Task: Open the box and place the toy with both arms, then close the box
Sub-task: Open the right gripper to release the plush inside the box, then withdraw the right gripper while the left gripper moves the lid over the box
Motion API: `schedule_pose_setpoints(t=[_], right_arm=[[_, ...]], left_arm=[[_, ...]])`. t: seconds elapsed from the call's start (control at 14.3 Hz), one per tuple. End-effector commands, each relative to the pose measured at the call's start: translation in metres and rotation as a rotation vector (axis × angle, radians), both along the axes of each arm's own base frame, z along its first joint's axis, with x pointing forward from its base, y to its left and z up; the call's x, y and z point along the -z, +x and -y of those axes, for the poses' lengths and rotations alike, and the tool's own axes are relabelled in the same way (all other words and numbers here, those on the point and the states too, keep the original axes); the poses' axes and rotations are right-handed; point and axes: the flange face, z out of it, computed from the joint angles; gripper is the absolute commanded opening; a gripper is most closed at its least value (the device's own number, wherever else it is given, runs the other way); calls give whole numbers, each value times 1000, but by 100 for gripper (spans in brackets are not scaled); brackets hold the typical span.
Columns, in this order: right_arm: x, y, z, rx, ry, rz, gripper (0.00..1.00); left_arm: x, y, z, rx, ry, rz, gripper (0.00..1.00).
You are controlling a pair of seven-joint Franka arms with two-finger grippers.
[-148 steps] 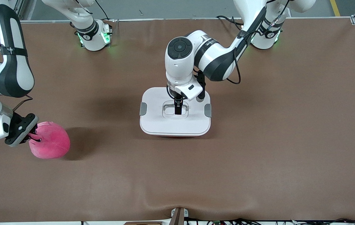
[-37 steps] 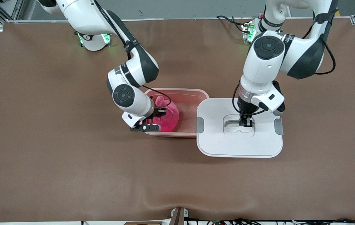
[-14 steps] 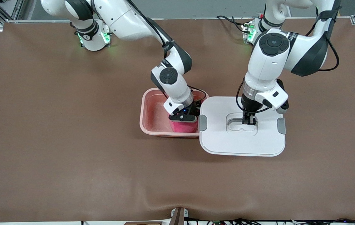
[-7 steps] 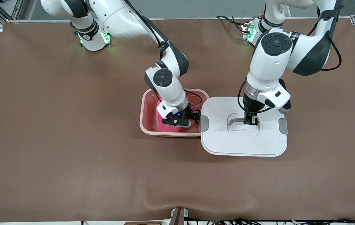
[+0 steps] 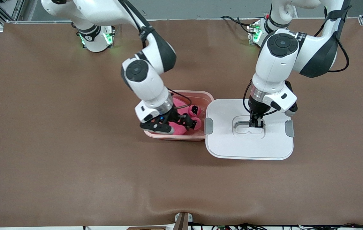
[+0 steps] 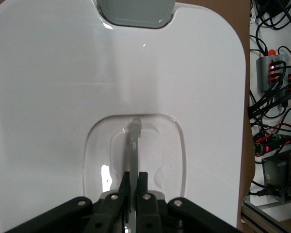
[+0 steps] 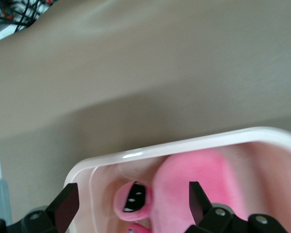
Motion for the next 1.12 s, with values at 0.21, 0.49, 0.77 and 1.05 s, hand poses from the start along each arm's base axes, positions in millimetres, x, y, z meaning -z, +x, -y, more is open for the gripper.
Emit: schedule_pose_setpoints(t=[0.21,0.49,0.77,1.05], right_arm=[[-39,37,142,-42,-68,-97,100],[-45,42,231,-60,-78,-98,100],[-51,28,330,-147,-88,-77,100],[-58,2,416,-187,-90,-58,100]], left_arm=[[-11,-12,6,27,-25,13,0],[-17,-21,34,26,-73,8,0],[-15,-28,73,-19,-120,3,0],[-4,-42,119,-49,-149,-13,0]])
